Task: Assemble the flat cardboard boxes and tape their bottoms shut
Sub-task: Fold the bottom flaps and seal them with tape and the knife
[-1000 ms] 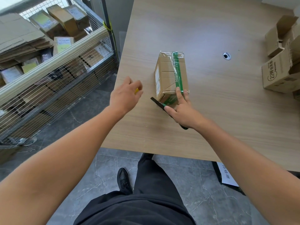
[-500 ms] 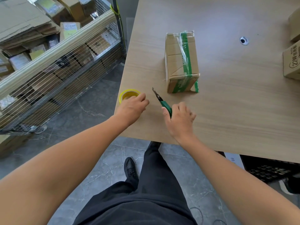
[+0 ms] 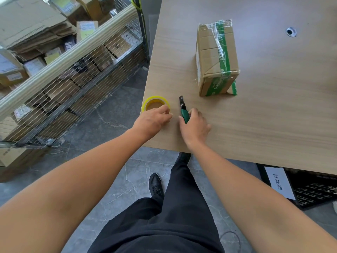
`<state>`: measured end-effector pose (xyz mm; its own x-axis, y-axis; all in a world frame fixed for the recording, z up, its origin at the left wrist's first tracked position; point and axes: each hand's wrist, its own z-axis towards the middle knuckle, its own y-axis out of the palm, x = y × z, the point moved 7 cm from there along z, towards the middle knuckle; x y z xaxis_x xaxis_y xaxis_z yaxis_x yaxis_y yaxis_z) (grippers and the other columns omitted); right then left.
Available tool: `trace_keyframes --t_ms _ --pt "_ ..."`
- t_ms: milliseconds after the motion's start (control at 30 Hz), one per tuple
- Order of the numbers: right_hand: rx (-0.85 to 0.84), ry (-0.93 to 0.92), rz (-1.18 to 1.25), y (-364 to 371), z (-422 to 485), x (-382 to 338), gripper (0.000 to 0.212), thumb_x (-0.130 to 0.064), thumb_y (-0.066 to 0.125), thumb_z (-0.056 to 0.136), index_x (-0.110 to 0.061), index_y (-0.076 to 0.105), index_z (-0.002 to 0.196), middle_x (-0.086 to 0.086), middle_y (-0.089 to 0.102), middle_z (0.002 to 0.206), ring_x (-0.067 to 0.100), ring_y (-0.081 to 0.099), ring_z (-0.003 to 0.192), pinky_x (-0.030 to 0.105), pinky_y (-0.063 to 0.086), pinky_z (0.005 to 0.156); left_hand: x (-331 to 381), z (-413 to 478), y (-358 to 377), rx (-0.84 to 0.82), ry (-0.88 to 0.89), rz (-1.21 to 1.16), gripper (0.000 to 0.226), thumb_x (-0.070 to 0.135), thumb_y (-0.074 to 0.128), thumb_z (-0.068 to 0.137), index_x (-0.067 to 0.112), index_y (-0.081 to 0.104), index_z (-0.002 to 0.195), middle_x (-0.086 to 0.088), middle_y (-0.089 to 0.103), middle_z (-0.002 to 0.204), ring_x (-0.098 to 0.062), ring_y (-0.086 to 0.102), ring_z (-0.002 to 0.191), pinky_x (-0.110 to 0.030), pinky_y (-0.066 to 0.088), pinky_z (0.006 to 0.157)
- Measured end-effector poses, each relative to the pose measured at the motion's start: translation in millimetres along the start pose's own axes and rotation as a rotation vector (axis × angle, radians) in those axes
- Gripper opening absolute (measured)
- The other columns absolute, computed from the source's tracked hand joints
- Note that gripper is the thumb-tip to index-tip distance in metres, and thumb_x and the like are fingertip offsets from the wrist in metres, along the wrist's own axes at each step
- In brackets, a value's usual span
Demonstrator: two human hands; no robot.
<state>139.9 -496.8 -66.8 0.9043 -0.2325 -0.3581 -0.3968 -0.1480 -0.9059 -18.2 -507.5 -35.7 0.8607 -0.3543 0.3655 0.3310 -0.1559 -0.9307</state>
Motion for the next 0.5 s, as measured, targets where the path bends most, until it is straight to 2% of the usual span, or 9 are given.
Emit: trace_keyframes --t_ms 67,167,233,300,400,500 --pt "0.003 -0.027 -0.020 3 1 -3 0.039 -0.052 0.059 0.094 -0.020 0.053 0.114 0.003 0.063 0.118 0.030 0.058 0.111 0.044 0.036 0.088 -2 1 -1 0.002 -0.023 -0.028 0.030 0.013 0.055 0.101 0.012 0.065 0.129 -0.009 0.060 0.123 -0.032 0.061 0.087 -0.041 0.049 0.063" --pt "-0.010 -0.070 -0.067 5 -1 -5 0.044 -0.057 0.057 0.094 -0.020 0.051 0.118 0.003 0.062 0.121 0.029 0.057 0.112 0.045 0.036 0.088 -2 3 -3 -0.003 -0.045 -0.065 0.032 0.017 0.058 0.101 0.009 0.065 0.131 -0.011 0.059 0.124 -0.033 0.061 0.098 -0.044 0.052 0.076" --pt "-0.015 -0.078 -0.044 0 -4 -3 0.051 -0.061 0.054 0.094 -0.018 0.050 0.124 0.004 0.060 0.124 0.029 0.055 0.115 0.046 0.036 0.090 0 4 -10 0.031 -0.057 -0.116 0.034 0.020 0.064 0.098 0.005 0.066 0.129 -0.013 0.060 0.121 -0.032 0.060 0.105 -0.035 0.047 0.084" --pt "0.036 -0.095 0.096 -19 -7 0 0.054 -0.057 0.052 0.097 -0.015 0.052 0.129 0.005 0.060 0.121 0.028 0.055 0.114 0.047 0.040 0.094 2 5 -23 0.115 -0.134 -0.193 0.037 0.027 0.064 0.098 0.006 0.065 0.128 -0.012 0.061 0.120 -0.030 0.058 0.109 -0.027 0.039 0.087" --pt "0.222 -0.137 0.445 -70 -11 7 0.041 -0.038 0.054 0.099 -0.009 0.056 0.127 0.003 0.059 0.109 0.022 0.055 0.103 0.049 0.046 0.096 12 15 -44 0.280 -0.313 -0.362 0.041 0.034 0.057 0.101 0.008 0.059 0.133 -0.008 0.058 0.127 -0.023 0.055 0.115 -0.025 0.038 0.094" --pt "0.329 -0.118 0.660 -115 4 20 0.038 -0.033 0.052 0.097 -0.009 0.052 0.126 -0.001 0.053 0.115 0.017 0.053 0.111 0.041 0.046 0.101 39 44 -57 0.396 -0.398 -0.586 0.049 0.039 0.051 0.102 0.009 0.049 0.141 -0.006 0.051 0.136 -0.016 0.048 0.124 -0.023 0.034 0.104"
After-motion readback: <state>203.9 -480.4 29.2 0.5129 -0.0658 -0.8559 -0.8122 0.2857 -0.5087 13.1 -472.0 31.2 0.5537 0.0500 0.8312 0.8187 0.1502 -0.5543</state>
